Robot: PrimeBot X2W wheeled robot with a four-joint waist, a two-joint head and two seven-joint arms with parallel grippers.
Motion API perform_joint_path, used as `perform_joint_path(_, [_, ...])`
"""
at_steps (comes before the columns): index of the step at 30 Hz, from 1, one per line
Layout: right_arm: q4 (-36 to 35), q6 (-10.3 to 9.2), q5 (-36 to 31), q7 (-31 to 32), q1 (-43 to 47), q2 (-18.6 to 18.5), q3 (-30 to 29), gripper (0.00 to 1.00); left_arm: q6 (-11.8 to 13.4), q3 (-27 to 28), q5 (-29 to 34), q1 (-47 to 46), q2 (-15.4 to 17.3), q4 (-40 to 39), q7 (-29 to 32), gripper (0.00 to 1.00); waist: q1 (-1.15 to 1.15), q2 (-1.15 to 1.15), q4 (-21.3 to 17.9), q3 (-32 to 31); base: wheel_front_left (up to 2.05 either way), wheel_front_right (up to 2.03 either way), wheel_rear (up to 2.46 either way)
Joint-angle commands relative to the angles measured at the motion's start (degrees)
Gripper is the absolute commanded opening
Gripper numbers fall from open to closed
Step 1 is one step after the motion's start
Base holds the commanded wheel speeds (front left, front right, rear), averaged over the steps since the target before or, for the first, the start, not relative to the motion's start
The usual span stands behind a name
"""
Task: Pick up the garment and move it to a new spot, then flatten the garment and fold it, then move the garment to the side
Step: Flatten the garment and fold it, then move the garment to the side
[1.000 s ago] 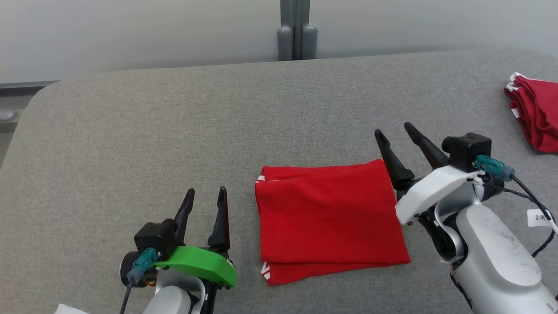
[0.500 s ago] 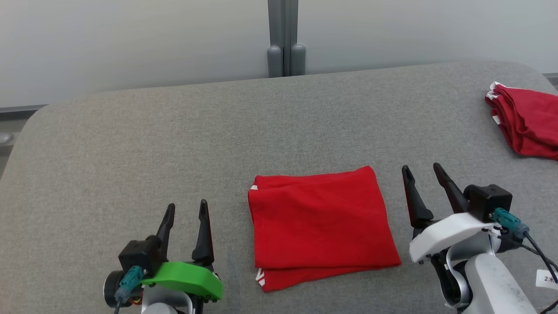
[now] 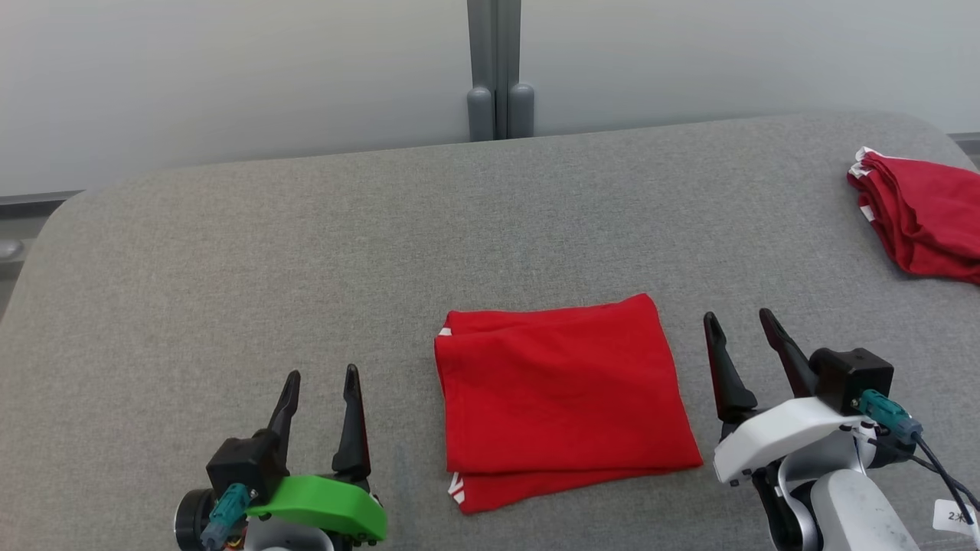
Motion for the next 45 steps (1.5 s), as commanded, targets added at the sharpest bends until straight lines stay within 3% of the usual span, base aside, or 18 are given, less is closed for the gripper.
perform_joint_path(1, [-0.3, -0.02, -0.52, 0.31, 0.68, 0.05, 0.11, 1.0, -0.21, 0.24, 0.29, 0.73, -0.07, -0.04, 0.0, 1.0, 0.0, 0.0, 0.0, -0.03, 0.0, 0.0, 0.0])
perform_joint_path(21, [-0.25, -0.02, -2.02, 0.79, 0.84, 0.43, -0.2, 1.0, -1.0, 1.51, 1.63, 1.2, -0.55, 0.04, 0.0, 1.0, 0.0, 0.0, -0.05, -0.7, 0.0, 0.0, 0.0])
perform_joint_path(26, [2.16, -0.02, -0.67, 5.29, -0.74, -0.43, -0.76, 1.0, -1.21, 1.39, 1.84, 0.9, -0.61, 0.3, 0.0, 1.0, 0.0, 0.0, 0.49, -0.64, 0.0, 0.0, 0.0])
perform_joint_path(37, [7.18, -0.02, 7.67, 20.39, -5.51, -6.44, 1.52, 1.0, -1.51, 1.91, 2.08, 0.16, -0.63, -0.27, 0.0, 1.0, 0.0, 0.0, 5.07, 0.99, 0.0, 0.0, 0.0])
perform_joint_path(45, [14.54, -0.02, 12.11, 24.87, -8.84, -8.54, 3.39, 1.0, -1.75, 1.8, 2.02, -0.82, -0.64, -0.79, 0.0, 1.0, 0.0, 0.0, 9.14, 3.59, 0.0, 0.0, 0.0])
